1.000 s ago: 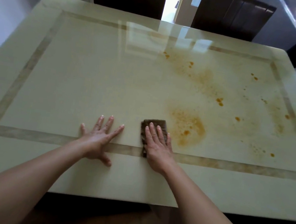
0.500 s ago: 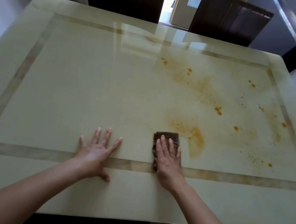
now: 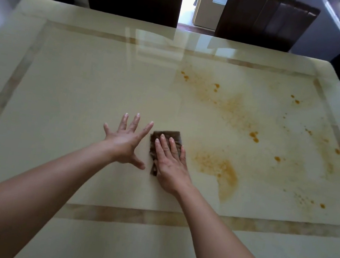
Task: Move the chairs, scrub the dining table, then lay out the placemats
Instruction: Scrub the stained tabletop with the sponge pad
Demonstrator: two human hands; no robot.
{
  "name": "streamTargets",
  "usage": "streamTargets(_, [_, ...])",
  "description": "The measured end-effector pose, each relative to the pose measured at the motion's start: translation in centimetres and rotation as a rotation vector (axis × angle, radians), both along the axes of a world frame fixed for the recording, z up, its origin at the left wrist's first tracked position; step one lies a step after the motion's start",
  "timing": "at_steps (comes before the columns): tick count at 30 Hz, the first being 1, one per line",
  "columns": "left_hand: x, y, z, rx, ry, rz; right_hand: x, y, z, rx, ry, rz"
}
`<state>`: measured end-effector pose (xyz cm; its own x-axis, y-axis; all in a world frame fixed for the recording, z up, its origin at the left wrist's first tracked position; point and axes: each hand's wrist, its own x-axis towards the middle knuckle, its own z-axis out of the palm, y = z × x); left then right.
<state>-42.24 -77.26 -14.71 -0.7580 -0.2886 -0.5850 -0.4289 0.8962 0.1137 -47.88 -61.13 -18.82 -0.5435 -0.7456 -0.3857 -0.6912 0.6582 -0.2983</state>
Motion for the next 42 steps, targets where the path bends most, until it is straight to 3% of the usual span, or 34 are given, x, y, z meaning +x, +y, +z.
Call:
streamTargets(9, [-1.9, -1.8, -1.4, 0.081, -0.063, 0.074, -7.6, 5.1, 0.4, 0.071, 0.057, -0.26])
streamTargets(20, [-2.2, -1.7, -1.7, 0.09, -0.062, 0.115, -7.5, 3.5, 0.3, 0.076, 0.055, -0.362])
streamTargets(31, [-2.1, -1.5, -1.6, 0.08, -0.038, 0.15, -4.0, -5.9, 0.3, 0.014, 0.049, 0.099])
streamTargets(42, [-2.2, -1.6, -1.8, 0.047, -0.09, 0.142, -13.0, -7.1, 0.1, -0.023, 0.054, 0.0])
